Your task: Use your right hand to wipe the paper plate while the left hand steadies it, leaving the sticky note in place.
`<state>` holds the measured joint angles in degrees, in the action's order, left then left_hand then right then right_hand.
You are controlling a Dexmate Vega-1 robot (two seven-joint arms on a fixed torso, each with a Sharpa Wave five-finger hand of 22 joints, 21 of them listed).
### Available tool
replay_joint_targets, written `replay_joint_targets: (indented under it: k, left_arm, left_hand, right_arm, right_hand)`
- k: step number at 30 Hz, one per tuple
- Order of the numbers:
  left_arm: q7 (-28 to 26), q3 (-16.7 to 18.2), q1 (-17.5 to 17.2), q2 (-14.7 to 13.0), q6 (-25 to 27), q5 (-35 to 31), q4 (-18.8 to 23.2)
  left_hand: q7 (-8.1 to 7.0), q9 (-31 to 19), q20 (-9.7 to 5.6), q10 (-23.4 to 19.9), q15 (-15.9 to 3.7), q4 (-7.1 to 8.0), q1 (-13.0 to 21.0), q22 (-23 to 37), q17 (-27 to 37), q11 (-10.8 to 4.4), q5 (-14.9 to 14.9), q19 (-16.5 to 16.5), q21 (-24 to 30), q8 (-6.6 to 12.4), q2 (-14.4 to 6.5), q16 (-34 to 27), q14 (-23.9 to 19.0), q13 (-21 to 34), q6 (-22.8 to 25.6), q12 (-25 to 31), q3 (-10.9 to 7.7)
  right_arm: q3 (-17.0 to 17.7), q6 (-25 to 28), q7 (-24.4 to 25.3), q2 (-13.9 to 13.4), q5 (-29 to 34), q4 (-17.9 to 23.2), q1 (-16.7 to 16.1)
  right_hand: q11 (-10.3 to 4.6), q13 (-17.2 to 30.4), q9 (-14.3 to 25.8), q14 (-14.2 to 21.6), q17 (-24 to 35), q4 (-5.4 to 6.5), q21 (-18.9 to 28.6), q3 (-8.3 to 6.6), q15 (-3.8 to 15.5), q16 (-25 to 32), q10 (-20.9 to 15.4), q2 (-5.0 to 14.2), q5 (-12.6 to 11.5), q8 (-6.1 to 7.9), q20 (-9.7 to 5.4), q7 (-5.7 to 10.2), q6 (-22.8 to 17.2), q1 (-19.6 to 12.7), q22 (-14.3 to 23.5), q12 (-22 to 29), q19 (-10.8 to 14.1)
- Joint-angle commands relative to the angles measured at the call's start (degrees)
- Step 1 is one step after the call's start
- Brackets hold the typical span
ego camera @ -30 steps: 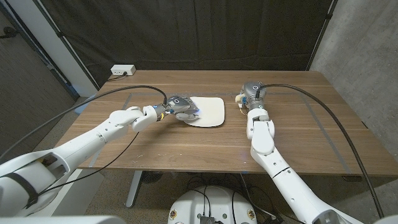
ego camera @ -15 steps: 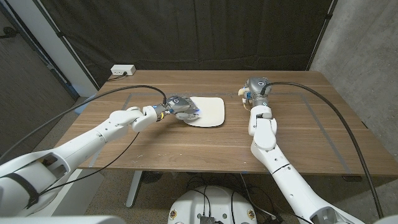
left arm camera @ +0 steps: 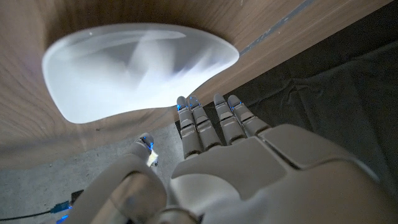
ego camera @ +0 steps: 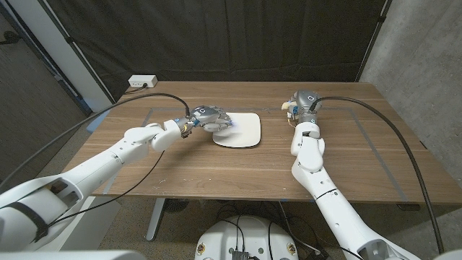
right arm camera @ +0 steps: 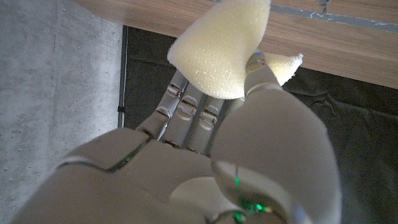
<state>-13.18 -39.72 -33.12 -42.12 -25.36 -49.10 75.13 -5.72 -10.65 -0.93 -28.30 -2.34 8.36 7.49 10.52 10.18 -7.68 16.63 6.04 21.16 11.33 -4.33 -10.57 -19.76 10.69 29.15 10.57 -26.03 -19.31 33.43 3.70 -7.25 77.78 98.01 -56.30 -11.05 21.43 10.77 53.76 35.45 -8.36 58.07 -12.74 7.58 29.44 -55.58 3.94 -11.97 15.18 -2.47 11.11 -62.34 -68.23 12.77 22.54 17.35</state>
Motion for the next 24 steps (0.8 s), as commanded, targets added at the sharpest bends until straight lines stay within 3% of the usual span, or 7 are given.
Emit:
replay_joint_targets:
  k: [1, 17, 22, 24]
  left_arm:
    - [-2.0, 2.1, -0.2, 0.9, -5.0, 10.3, -2.2]
    - [-3.6, 3.4, -0.4, 2.0, -12.6, 22.9, -6.2]
    - [-3.7, 3.3, -0.5, 2.0, -13.4, 24.5, -6.5]
    - [-3.8, 3.3, -0.6, 1.9, -13.6, 24.9, -6.5]
  left_hand:
    - [-0.16, 0.0, 0.82, 0.4, -5.58, -0.47, 0.4, 0.3, 0.2, 0.32, 0.3, -0.2, -0.3, -0.30, 0.2, -0.3, -0.3, 0.1, -0.9, -0.1, -0.29]
    - [-1.07, -0.1, 1.57, 3.2, -4.70, -0.87, 0.7, 0.4, 0.5, 1.14, 0.3, -1.1, -1.0, -1.12, 0.9, -0.2, 0.6, 0.2, -5.7, -0.2, -0.03]
    - [-1.52, -0.1, 1.70, 3.8, -4.71, -0.89, 0.7, 0.4, 0.5, 1.08, 0.2, -1.2, -1.2, -1.33, 1.0, -0.2, 0.9, 0.2, -7.3, -0.2, 0.06]
    - [-1.68, -0.1, 1.79, 4.6, -4.64, -0.89, 0.7, 0.4, 0.5, 1.23, 0.2, -1.2, -1.2, -1.21, 1.1, -0.2, 1.1, 0.2, -7.5, -0.4, 0.11]
  right_arm:
    - [1.6, 1.8, -0.8, 1.3, -4.2, -0.1, -0.4]
    - [3.1, 4.5, -3.1, 3.1, -8.4, 0.7, -0.9]
    - [3.0, 6.0, -5.8, 3.1, -8.8, 1.1, -0.7]
    - [3.0, 6.5, -6.7, 3.2, -9.0, 1.2, -0.5]
  right_hand:
    - [0.21, 0.3, 0.4, 0.2, 0.2, 0.50, 0.4, -0.06, 6.06, -0.2, 0.3, 0.65, -0.1, -0.08, -5.69, -6.36, -5.5, 0.1, -0.1, -0.5, -0.4]
    - [0.46, 0.6, 0.9, -1.8, -0.5, 1.23, 1.1, -0.20, 5.80, -2.4, 1.3, 1.33, 0.1, -0.38, -5.04, -6.13, -4.2, 1.3, -0.5, -1.5, -1.2]
    - [1.04, 0.7, 1.0, -2.8, -1.3, 1.64, 1.5, -0.38, 5.74, -3.9, 2.5, 1.71, 0.2, -0.72, -4.69, -5.72, -2.8, 2.1, -0.8, -2.3, -1.6]
    - [1.43, 0.8, 1.1, -3.9, -2.1, 2.15, 1.8, -0.40, 5.58, -5.4, 3.8, 1.90, 0.3, -1.52, -4.21, -5.39, -0.3, 3.3, -1.0, -3.2, -2.2]
